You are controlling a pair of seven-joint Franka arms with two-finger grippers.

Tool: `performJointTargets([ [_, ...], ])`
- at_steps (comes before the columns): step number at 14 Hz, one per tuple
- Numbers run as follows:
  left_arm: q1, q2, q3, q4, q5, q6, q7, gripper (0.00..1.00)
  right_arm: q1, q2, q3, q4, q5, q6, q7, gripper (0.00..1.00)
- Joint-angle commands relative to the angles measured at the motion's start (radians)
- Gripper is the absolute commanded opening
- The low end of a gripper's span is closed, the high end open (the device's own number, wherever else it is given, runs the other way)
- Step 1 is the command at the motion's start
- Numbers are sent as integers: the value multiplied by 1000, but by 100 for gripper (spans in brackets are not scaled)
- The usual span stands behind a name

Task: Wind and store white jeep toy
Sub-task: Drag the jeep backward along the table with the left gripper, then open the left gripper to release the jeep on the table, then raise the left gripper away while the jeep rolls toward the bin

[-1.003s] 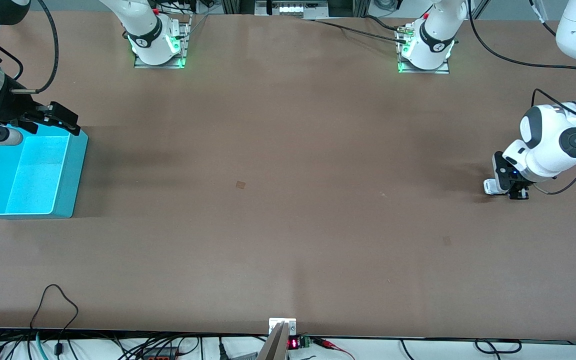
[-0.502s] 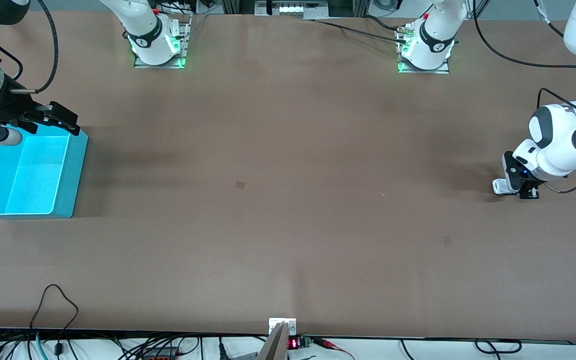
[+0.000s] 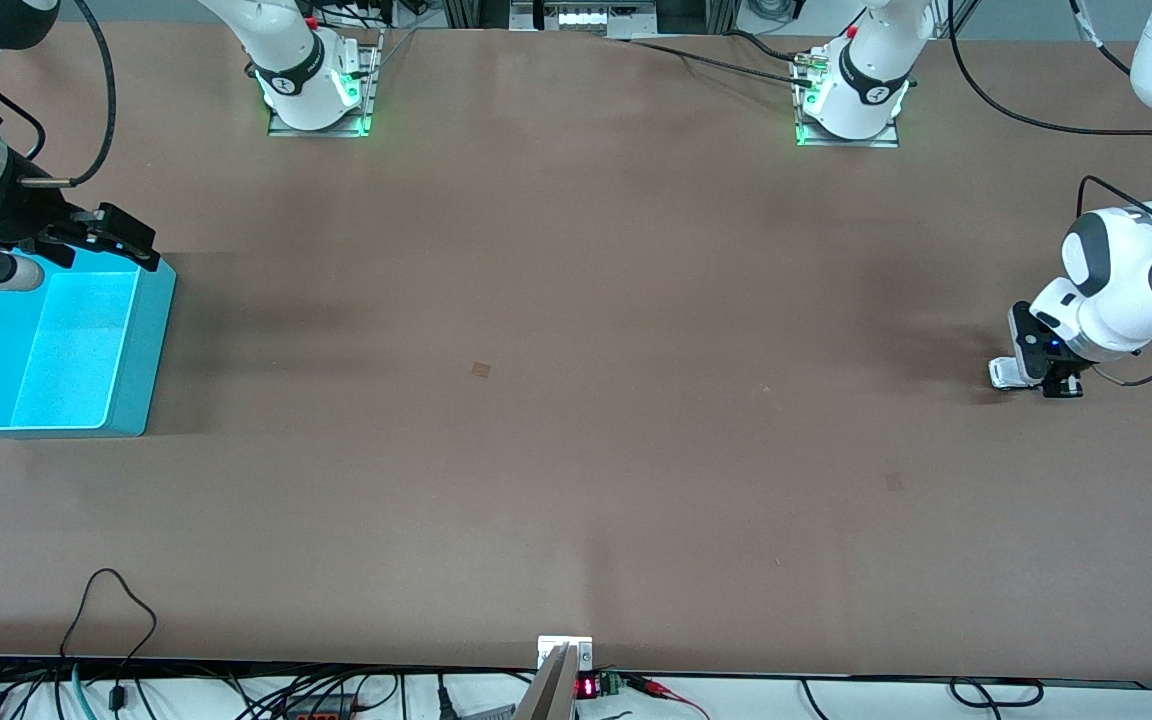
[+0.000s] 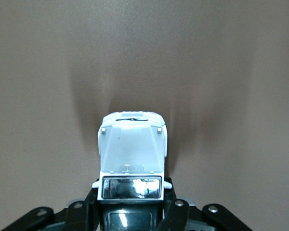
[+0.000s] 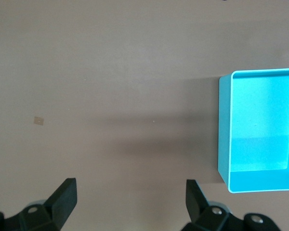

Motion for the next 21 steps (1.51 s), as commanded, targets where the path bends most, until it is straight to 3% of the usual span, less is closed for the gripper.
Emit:
performJointTargets([
  [1,3,41,-10,27,22,-1,16,100,-7,6,2,18,15,-5,-4,100],
  [7,5,-92,-77,47,16,-192,-9,100,-4,6,2,18,15,-5,-1,100],
  [13,3,-103,-151,251,7,-530,-176,100,-5,4,2,18,15,-5,-1,100],
  [21,-20,-101,-312,405,5,-792,-591,100,-5,6,2,18,15,-5,-1,100],
])
